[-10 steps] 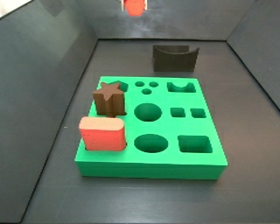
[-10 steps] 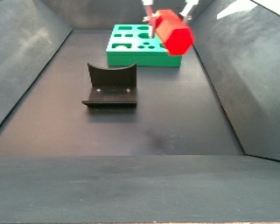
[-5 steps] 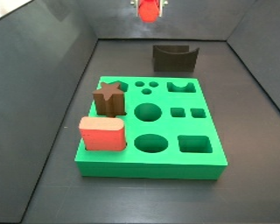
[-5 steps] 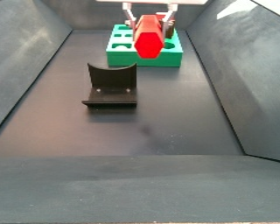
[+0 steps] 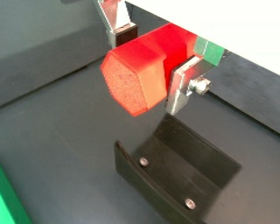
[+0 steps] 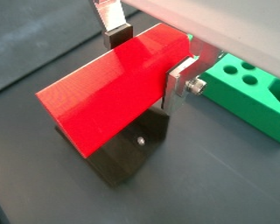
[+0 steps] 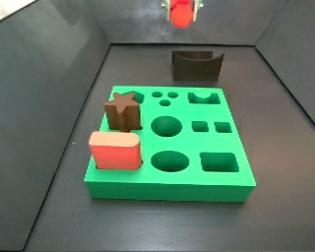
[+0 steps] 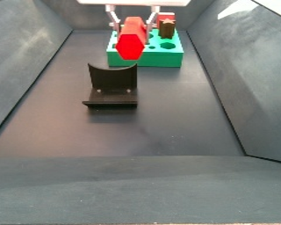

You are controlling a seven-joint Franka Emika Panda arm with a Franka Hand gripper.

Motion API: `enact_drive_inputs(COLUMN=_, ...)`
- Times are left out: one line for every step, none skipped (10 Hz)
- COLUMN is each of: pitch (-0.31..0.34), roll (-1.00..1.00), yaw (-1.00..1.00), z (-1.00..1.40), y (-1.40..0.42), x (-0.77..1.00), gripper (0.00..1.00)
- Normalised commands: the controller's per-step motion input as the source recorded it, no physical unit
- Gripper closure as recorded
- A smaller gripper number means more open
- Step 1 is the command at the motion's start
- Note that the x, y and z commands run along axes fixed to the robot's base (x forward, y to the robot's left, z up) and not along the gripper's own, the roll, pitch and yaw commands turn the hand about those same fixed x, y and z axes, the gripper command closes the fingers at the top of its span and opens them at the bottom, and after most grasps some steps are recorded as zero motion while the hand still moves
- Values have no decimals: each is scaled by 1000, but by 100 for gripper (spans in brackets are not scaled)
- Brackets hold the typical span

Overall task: Pick up the hexagon object. Move up. Place the hexagon object on the fixture. Regrasp the hexagon object. Move to above the board. Insert the hexagon object.
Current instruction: Place the hexagon object on the fixture.

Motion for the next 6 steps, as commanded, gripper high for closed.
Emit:
enact_drive_inputs(pitch=-21, roll=-1000, yaw=19, z=461, y=16, x=705, gripper=100)
enact_drive_inputs(pitch=-6, roll=-1000, yaw=13, z=296, y=41, x=570, gripper=100)
enact_drive_inputs(pitch=1, roll=-1000, yaw=10, z=180, y=35, x=485, gripper=100)
enact_drive_inputs(pitch=17, roll=-1000, yaw=4, z=57, y=31, x=361, gripper=100)
enact_drive_inputs(pitch=44, roll=-1000, yaw=-5, z=36, y=37, x=273, gripper=100)
enact_drive_inputs(pitch=65, roll=-1000, yaw=-12, z=24, y=40, x=211, gripper=100)
